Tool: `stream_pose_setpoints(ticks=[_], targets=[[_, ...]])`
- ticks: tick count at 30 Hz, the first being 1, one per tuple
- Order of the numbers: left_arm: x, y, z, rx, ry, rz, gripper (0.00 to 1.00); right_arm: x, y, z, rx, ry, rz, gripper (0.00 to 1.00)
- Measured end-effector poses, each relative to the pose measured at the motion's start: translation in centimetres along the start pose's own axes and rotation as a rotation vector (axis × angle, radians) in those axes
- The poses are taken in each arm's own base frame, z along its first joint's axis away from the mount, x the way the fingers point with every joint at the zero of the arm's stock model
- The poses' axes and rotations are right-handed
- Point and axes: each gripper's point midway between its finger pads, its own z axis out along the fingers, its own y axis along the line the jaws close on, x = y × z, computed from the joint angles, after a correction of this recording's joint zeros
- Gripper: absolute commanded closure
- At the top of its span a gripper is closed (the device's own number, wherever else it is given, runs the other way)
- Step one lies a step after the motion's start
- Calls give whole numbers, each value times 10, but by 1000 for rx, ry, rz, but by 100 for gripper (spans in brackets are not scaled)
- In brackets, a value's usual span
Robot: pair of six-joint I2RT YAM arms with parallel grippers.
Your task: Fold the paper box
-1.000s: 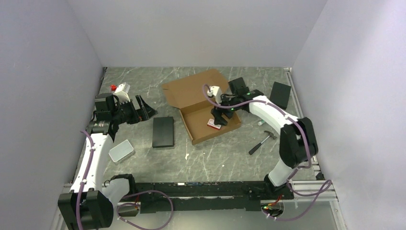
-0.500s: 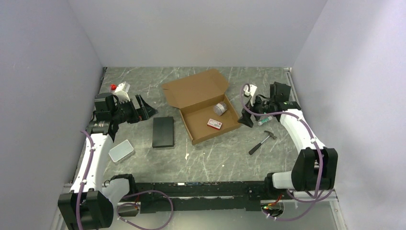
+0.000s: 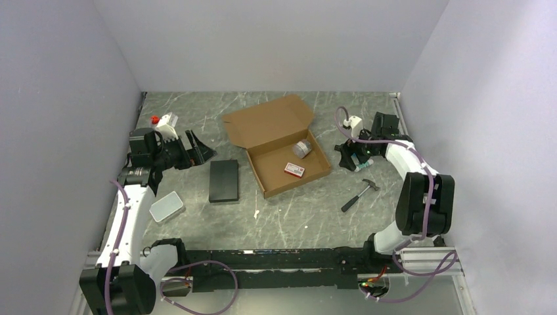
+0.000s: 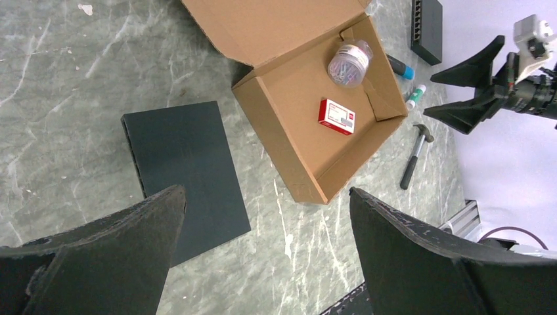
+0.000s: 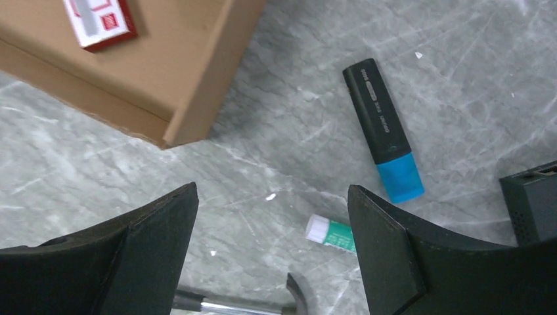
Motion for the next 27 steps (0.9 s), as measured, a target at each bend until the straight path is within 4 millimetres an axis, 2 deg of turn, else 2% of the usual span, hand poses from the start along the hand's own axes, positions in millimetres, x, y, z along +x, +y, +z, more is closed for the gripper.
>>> stream_pose_setpoints(ticks=[8, 17, 23, 27], targets=[[0, -3, 0, 13, -2, -10, 1, 11, -25, 10, 66, 49, -97, 9], [1, -5, 0, 26, 3, -11, 1, 22, -65, 52, 38, 132, -110, 17], [1, -5, 0, 26, 4, -12, 1, 24, -77, 61, 41, 157, -105, 23], [1, -5, 0, 26, 5, -13, 1, 31, -82, 66, 46, 183, -100, 31]])
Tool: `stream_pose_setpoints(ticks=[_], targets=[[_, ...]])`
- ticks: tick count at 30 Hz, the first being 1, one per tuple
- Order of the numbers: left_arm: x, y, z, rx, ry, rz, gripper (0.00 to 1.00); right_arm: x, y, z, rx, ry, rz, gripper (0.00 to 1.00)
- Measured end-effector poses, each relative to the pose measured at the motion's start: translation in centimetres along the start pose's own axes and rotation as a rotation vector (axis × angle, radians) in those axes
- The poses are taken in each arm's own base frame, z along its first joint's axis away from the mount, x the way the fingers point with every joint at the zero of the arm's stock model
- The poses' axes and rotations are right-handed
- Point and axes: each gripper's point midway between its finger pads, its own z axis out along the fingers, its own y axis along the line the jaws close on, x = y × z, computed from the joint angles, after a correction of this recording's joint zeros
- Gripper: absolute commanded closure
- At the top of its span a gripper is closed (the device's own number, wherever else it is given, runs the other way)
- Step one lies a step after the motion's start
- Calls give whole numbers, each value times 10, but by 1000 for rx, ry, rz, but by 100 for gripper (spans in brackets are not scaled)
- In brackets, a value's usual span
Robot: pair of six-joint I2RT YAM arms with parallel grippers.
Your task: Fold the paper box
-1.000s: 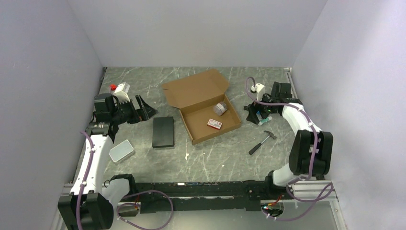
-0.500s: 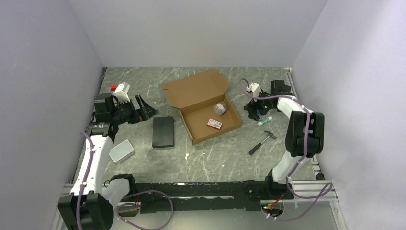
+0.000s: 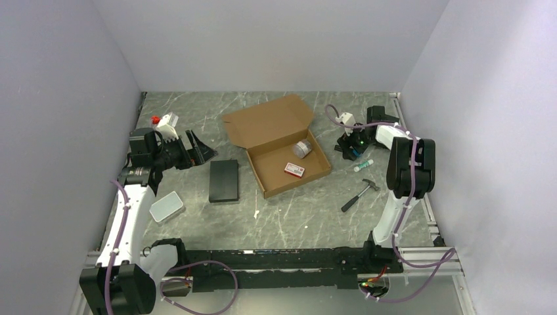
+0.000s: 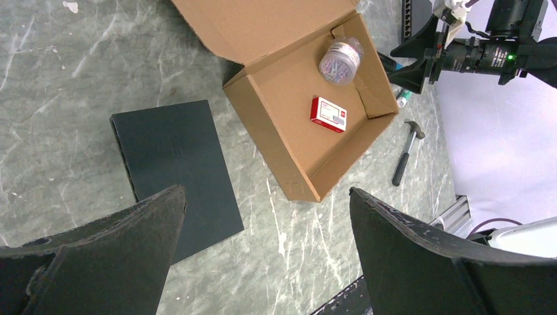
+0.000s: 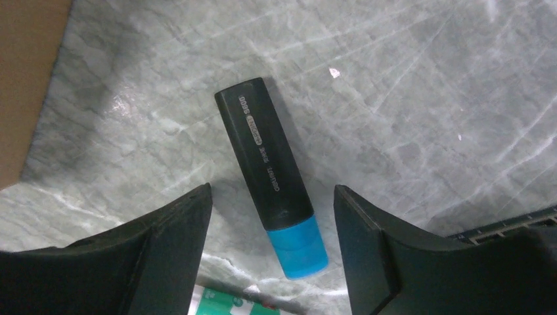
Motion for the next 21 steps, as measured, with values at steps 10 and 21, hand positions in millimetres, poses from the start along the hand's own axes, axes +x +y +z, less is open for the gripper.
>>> stream_pose_setpoints(ticks=[10, 21], targets=[[-2, 1, 1, 2, -7, 3, 1, 3, -1, 2, 1, 14, -22, 84], [6, -23, 7, 199, 31, -31, 1, -4, 7, -4, -9, -14, 35, 100]])
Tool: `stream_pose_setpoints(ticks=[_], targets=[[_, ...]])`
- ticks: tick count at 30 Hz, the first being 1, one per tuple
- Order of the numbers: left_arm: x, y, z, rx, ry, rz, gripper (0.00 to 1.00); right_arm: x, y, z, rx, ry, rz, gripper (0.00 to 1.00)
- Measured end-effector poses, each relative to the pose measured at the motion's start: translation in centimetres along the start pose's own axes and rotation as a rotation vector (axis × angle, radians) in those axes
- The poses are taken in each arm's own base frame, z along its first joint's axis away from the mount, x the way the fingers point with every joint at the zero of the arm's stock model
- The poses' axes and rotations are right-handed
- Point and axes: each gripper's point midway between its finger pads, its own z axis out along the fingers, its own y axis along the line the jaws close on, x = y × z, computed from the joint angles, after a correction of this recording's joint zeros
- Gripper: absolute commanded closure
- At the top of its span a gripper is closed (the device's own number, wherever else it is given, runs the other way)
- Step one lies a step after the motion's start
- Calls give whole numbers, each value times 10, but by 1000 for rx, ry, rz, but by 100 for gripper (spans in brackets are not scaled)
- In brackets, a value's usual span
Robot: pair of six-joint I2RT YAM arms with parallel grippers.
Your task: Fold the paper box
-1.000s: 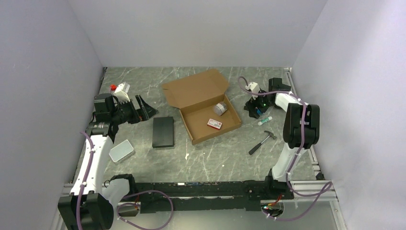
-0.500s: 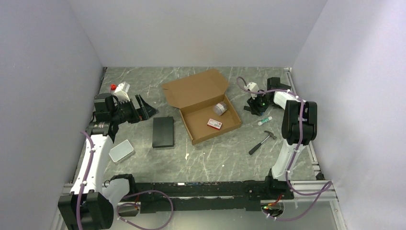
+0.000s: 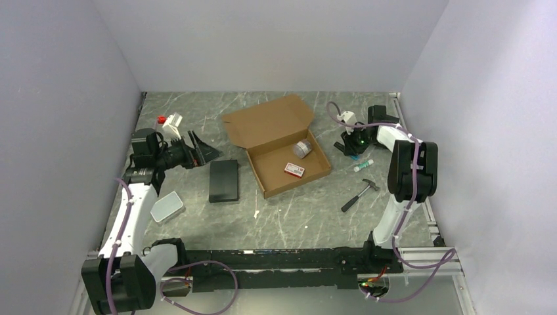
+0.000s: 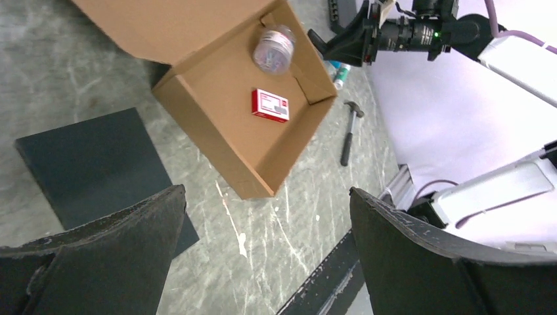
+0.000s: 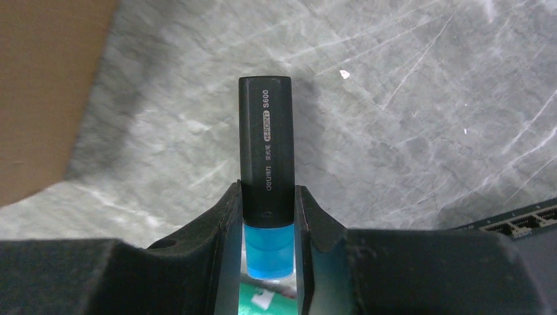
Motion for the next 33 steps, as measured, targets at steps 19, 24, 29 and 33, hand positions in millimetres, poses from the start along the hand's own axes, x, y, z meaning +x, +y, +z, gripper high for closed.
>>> stream_pose_setpoints(ticks=[19, 24, 29, 33], targets=[[68, -81, 44, 279, 46, 32, 1, -100, 160, -119, -518, -594, 367, 100], [73, -103, 72, 308, -39, 63, 1, -113, 181, -112, -627, -592, 343, 100], [75, -112, 108, 311, -125, 81, 1, -119, 209, -103, -723, -553, 316, 100], [86, -118, 135, 327, -154, 95, 3, -126, 215, -107, -761, -568, 301, 100]])
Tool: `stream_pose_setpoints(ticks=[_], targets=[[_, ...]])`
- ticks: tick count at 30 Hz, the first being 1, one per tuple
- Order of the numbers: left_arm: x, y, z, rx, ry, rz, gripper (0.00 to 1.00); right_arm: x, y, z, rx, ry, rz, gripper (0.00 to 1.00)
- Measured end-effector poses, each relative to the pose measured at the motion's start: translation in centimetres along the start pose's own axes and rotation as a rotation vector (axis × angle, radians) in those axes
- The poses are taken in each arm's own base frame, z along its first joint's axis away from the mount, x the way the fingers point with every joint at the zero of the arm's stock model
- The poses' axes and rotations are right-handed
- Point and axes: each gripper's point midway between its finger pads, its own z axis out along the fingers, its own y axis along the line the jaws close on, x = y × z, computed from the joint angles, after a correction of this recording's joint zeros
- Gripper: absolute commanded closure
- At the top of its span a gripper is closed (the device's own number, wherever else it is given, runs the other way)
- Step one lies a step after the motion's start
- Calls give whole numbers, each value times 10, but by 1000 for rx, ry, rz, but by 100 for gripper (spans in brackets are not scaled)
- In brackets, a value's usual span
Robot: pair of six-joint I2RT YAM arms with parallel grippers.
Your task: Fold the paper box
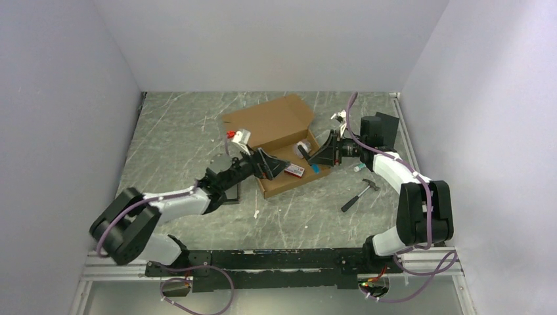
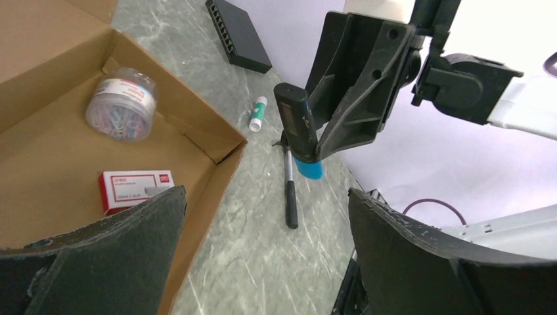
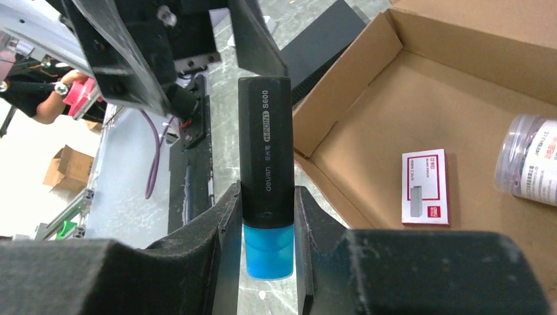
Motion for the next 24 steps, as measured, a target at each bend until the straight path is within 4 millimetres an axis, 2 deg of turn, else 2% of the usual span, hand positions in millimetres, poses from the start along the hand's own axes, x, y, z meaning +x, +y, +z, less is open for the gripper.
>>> stream_pose_setpoints(ticks=[4, 9, 15, 24], targets=[[13, -2, 26, 24, -9, 12, 5, -3, 5, 3, -31, -2, 1, 100], [6, -12, 44, 72, -71, 32, 8, -1, 11, 8, -68, 8, 8, 100], [-1, -16, 55, 109, -121, 40, 26, 3, 11, 12, -85, 20, 22, 100], [7, -17, 67, 157, -103, 12, 45, 5, 11, 14, -89, 26, 29, 100]])
